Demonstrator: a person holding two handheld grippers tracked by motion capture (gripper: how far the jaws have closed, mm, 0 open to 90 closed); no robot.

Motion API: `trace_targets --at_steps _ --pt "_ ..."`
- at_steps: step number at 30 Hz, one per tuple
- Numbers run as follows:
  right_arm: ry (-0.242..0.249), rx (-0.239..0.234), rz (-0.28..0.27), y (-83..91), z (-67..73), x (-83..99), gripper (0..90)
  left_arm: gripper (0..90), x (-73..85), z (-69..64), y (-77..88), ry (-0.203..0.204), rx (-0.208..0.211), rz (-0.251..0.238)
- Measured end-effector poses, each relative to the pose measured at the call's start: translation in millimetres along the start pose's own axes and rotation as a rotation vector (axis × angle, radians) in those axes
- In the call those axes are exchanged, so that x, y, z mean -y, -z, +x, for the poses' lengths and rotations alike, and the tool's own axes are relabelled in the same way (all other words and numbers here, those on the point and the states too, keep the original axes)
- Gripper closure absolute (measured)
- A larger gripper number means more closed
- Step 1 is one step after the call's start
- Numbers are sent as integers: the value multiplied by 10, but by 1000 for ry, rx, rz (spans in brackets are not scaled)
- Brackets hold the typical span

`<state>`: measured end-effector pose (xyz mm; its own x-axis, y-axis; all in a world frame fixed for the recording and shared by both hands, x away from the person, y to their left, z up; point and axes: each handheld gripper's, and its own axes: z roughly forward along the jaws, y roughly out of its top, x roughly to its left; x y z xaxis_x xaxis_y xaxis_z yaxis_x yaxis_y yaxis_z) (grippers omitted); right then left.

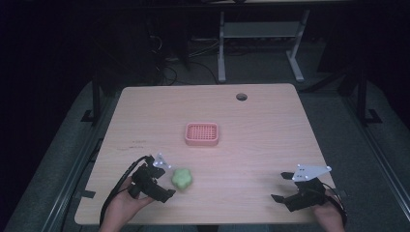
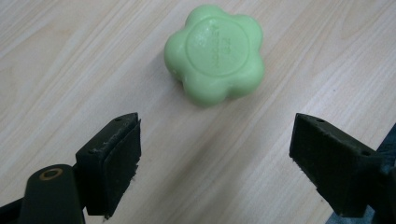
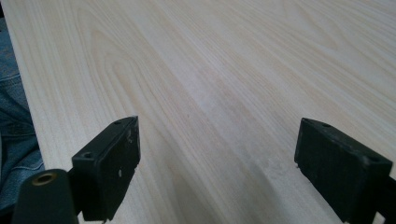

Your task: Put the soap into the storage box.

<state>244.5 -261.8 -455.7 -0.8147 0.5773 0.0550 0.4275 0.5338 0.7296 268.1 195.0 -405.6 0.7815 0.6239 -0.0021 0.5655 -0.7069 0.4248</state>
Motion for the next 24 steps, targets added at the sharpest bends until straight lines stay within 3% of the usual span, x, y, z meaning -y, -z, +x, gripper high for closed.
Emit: trace_targets --at_steps 24 --pt "-4 -1 -4 5 7 -1 138 167 -275 -29 -152 -24 5 48"
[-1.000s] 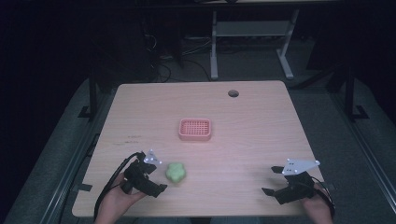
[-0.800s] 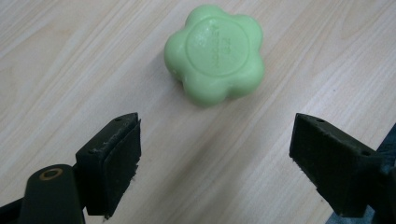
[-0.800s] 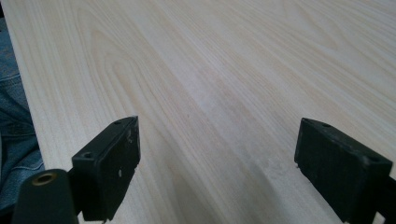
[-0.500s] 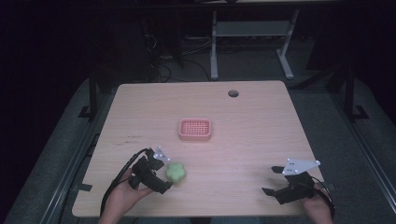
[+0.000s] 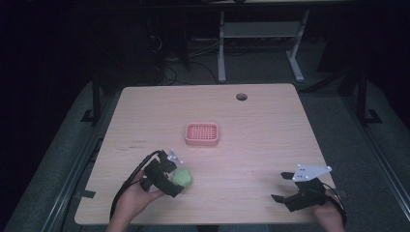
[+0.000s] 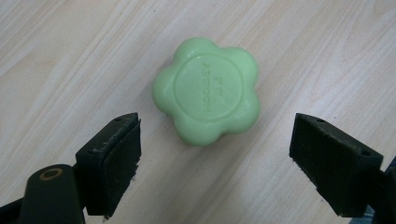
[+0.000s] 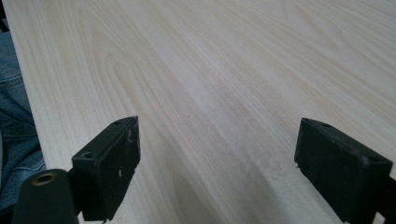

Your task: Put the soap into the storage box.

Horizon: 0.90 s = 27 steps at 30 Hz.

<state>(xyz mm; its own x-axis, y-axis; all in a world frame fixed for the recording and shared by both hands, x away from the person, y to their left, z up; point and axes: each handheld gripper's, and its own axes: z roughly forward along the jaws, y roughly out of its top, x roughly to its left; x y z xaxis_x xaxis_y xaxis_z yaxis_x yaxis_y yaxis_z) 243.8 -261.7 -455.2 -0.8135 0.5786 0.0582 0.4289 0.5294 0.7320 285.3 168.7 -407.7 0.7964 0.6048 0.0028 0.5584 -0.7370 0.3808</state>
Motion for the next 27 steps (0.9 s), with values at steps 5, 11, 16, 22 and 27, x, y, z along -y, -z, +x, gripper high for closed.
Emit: trace_targets --at_steps 5,11,16,22,27 --pt "6 0 -2 -2 -2 0 138 167 -38 5 -37 2 0 12" --pt "7 -1 -2 -2 -1 0 138 167 -90 11 -85 6 6 24" --pt "8 -2 -4 -1 -1 -2 138 167 -134 17 -112 8 8 37" --pt "9 -3 -3 -4 3 -3 138 167 -171 24 -182 6 1 63" --pt "9 -3 -3 -4 4 -4 138 167 -205 31 -222 14 6 79"
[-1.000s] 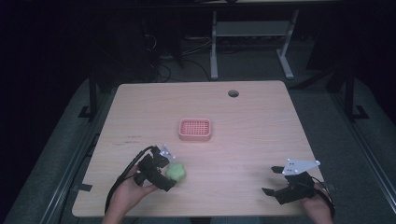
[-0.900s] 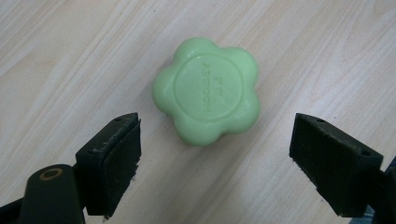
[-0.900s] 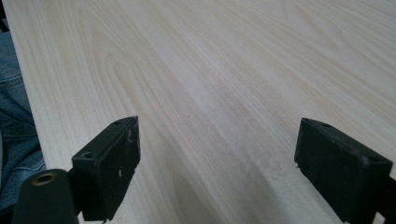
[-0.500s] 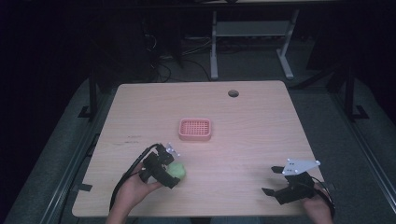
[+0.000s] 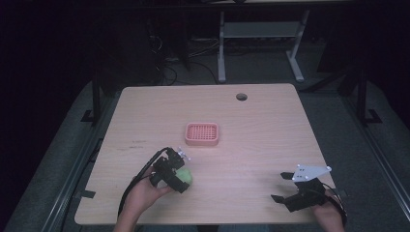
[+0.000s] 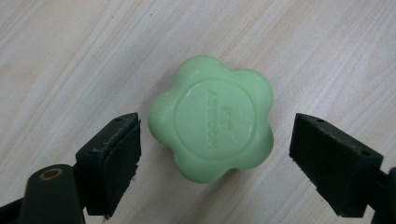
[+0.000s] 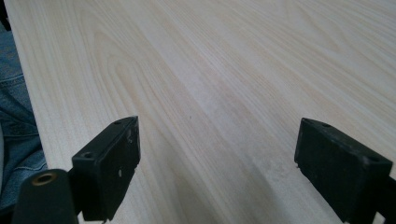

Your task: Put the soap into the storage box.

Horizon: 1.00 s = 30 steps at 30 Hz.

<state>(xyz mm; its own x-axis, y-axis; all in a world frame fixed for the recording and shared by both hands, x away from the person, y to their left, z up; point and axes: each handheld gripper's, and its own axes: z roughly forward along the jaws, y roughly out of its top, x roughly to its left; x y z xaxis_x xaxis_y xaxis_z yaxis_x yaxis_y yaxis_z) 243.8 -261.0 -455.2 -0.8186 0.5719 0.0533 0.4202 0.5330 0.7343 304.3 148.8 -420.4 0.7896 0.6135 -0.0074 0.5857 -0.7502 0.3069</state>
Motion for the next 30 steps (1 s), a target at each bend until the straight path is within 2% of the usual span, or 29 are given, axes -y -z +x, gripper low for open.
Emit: trace_targets --at_steps 15,19,20,30 --pt "-1 -1 -1 1 3 -1 138 169 -69 20 -101 12 -2 40" --pt "0 -1 -1 1 3 -1 138 173 -82 30 -117 20 -4 47" --pt "0 -2 -2 2 3 -2 138 175 -85 28 -130 35 -7 50" --pt "0 -2 -3 3 2 -1 138 213 -85 54 -185 32 1 69"
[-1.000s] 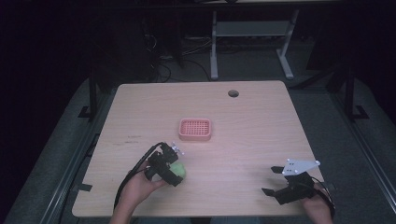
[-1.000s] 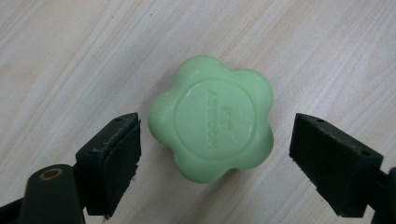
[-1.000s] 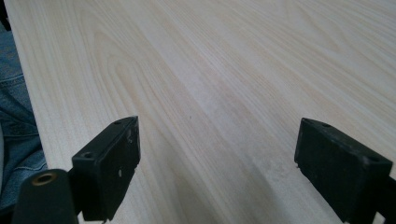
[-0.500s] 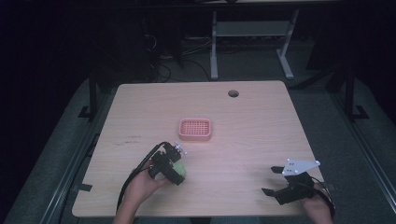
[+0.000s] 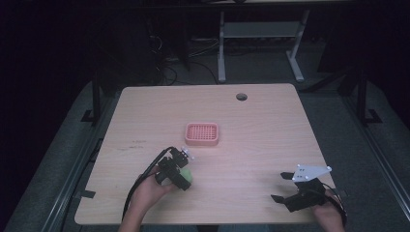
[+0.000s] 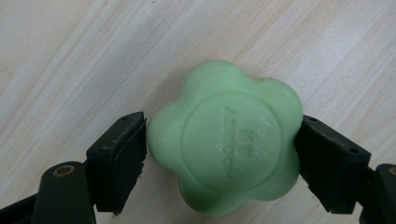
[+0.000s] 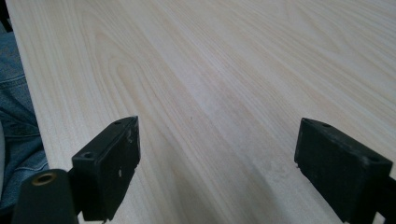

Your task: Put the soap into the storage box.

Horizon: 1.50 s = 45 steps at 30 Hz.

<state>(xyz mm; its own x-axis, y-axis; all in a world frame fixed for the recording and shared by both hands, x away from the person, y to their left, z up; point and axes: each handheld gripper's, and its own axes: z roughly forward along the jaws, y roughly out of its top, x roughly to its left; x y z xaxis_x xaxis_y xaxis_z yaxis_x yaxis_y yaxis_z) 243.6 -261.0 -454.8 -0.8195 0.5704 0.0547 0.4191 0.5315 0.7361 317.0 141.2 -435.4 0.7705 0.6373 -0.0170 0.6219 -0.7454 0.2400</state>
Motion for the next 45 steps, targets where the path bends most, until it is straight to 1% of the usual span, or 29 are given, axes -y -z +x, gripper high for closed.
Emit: trace_targets --at_steps 1,15,20,29,30,36,43,45 --pt "-1 0 -1 0 1 0 138 213 0 -3 -9 12 5 -1" --pt "1 1 -2 5 0 -1 138 251 -8 -1 -45 0 14 10" --pt "2 1 0 2 2 -2 138 254 -17 1 -49 -7 11 18" --pt "3 1 -2 6 1 -2 138 261 -20 0 -50 -7 10 22" --pt "3 1 -2 6 0 -2 138 262 -21 -4 -52 1 12 23" --pt "4 2 -3 7 -2 -1 138 264 -23 -5 -49 3 11 27" --pt "3 1 -5 5 -5 2 138 267 -14 -2 -44 6 12 20" --pt "1 1 -3 6 -2 0 138 267 -12 -1 -26 13 16 6"
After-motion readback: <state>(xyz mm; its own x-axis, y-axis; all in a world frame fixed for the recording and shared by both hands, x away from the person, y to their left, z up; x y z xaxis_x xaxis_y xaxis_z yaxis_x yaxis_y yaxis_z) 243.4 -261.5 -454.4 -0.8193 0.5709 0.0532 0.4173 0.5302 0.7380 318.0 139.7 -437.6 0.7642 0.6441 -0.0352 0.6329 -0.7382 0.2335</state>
